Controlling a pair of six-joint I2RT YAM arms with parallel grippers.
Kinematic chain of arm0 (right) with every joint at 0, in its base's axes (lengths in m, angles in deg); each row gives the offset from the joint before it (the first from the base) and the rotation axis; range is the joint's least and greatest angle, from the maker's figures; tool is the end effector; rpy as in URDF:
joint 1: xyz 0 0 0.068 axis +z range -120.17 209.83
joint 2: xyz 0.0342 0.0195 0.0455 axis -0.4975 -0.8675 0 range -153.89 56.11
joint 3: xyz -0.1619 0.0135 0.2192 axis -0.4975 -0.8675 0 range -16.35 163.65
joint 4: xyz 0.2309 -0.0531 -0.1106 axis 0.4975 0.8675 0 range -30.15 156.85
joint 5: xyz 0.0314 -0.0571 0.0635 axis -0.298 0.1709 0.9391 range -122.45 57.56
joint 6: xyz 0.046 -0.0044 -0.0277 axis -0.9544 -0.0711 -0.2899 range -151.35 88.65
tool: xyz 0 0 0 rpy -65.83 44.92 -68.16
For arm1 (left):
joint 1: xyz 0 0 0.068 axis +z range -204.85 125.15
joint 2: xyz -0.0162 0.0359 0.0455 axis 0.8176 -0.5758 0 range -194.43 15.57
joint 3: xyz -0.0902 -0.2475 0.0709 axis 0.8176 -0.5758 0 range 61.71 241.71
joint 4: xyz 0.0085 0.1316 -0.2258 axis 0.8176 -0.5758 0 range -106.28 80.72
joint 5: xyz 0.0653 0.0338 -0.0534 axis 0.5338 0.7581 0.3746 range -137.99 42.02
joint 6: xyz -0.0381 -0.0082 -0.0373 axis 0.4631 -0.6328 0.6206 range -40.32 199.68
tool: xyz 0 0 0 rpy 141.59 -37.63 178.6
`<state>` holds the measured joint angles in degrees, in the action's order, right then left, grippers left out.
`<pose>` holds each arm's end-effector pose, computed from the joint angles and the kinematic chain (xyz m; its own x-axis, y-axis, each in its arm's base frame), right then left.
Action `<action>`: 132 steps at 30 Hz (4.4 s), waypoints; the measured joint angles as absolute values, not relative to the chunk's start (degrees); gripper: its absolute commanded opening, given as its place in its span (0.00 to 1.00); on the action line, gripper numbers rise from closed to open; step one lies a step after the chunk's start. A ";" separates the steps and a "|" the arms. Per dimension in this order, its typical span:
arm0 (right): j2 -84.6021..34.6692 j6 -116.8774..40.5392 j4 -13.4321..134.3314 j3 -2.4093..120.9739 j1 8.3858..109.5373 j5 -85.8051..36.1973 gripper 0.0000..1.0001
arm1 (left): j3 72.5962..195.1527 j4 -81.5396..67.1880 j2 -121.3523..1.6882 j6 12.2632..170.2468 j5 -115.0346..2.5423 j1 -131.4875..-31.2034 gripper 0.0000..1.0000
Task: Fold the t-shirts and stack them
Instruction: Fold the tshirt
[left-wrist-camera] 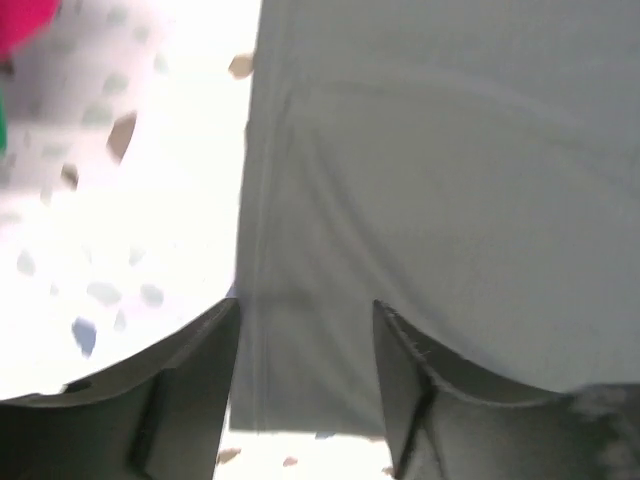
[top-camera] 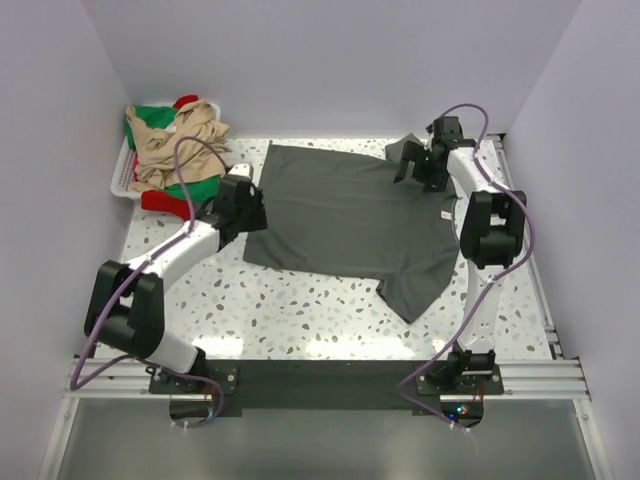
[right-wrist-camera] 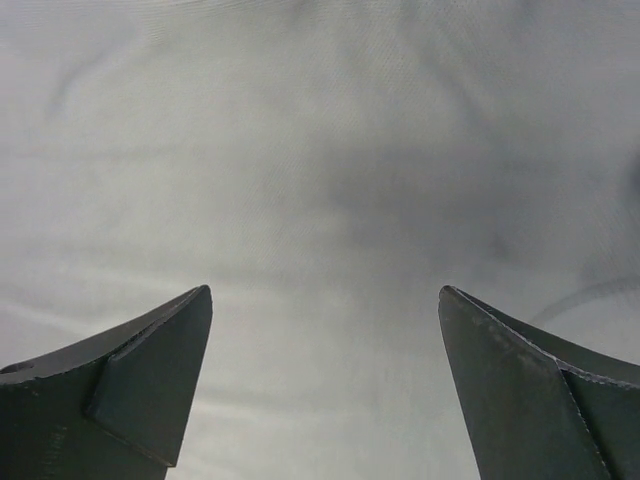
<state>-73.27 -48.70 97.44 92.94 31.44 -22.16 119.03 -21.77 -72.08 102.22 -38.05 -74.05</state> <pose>0.4962 0.0202 0.1976 -0.8430 0.2698 -0.4654 0.1345 0.9433 0.3034 0.3146 -0.1031 0.2312 -0.6712 -0.1662 -0.7224 -0.0573 0.9833 -0.1730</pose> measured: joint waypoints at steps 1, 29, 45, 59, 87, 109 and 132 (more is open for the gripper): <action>-71.93 -48.74 97.77 92.46 31.44 -22.12 0.98 | 116.88 -21.57 -70.55 102.85 -37.59 -74.05 0.55; -50.17 -50.67 98.22 74.10 31.44 -19.52 0.98 | 102.72 -20.39 -70.44 108.49 -40.24 -71.40 0.31; -34.80 -52.20 102.64 49.51 33.56 -20.78 0.90 | 101.71 -17.38 -70.62 108.80 -45.35 -69.68 0.00; -28.44 -61.11 107.75 36.42 46.00 -25.05 0.80 | 104.23 -22.84 -71.27 103.62 -46.82 -67.18 0.00; -13.42 -80.87 112.39 22.87 55.20 -34.49 0.41 | 102.92 -23.52 -68.41 97.39 -56.76 -66.44 0.00; -19.04 -80.50 106.51 19.68 55.20 -35.45 0.16 | 101.58 -24.87 -65.05 97.02 -56.52 -66.16 0.00; -11.17 -76.15 126.00 29.49 55.27 -33.77 0.00 | 100.75 -36.61 -58.84 103.53 -54.01 -66.11 0.00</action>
